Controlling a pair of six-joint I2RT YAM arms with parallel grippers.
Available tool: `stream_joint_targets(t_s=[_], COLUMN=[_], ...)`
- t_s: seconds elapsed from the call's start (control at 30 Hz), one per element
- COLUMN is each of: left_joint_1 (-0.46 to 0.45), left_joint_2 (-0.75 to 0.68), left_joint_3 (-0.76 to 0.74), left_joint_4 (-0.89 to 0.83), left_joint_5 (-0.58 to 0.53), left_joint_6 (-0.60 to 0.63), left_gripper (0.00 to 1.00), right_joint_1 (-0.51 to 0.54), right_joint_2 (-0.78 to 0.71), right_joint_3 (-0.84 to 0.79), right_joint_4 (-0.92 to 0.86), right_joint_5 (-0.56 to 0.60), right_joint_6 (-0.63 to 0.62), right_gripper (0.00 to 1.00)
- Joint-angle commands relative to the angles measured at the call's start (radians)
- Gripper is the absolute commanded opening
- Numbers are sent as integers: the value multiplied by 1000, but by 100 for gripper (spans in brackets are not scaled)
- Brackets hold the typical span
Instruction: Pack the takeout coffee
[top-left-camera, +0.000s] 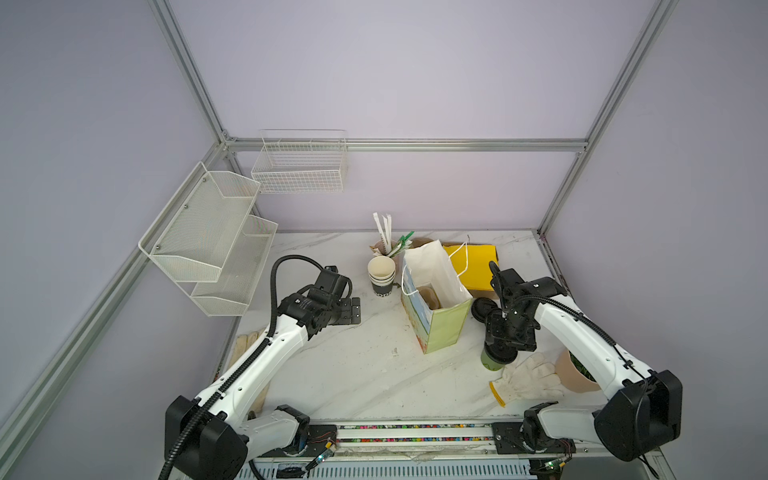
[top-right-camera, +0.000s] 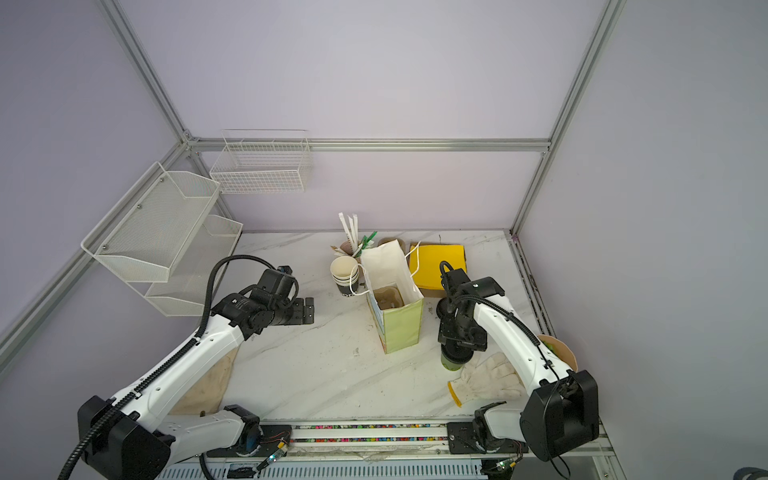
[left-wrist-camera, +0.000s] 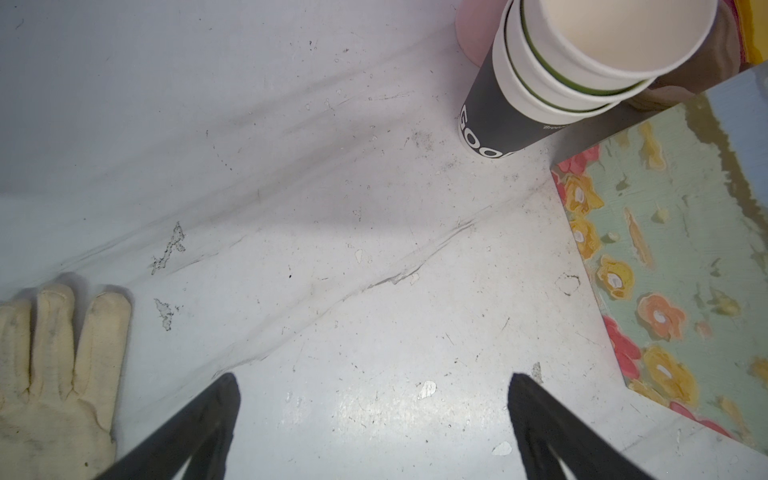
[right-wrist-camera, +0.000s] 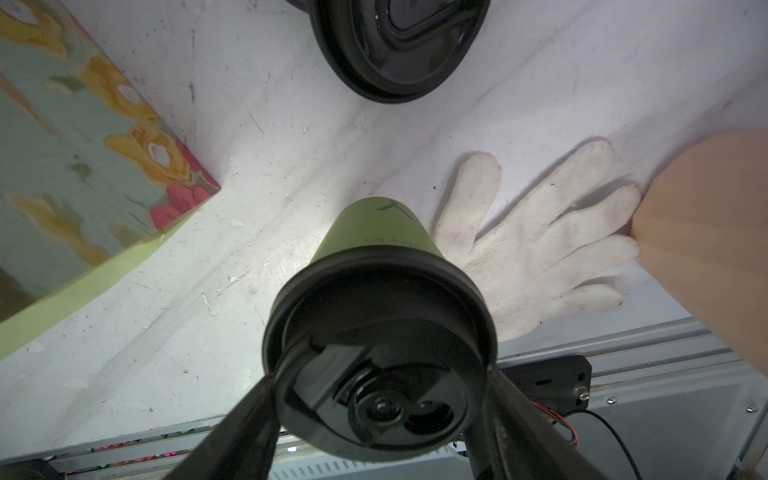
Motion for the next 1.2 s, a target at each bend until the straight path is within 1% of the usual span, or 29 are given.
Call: stream_joint_targets(t_s=[0.0, 0.53, 0.7, 0.93, 1.17], left_joint_1=[6, 6, 6, 6, 6], left_joint_2=[1, 12, 15, 20, 22], left_joint_3=[110, 113, 113, 115, 116], left_joint_4=[-8, -11, -12, -13, -14], left_joint_5=[9, 14, 14, 15, 12], left_joint_6=[-1, -1, -1, -1, -1], left_gripper=[100, 100, 100, 100, 100], right_joint_1=[4, 4, 5, 5, 4], right_joint_2=[16, 13, 6, -7, -28], right_joint_3=[-27, -62, -65, -41, 34], right_joint_4=[-12, 20, 23, 1, -60], right_joint_5=[13, -3, -4, 19, 59], right_joint_6=[5, 1, 1, 5, 10], right_gripper=[76, 77, 76, 70, 69])
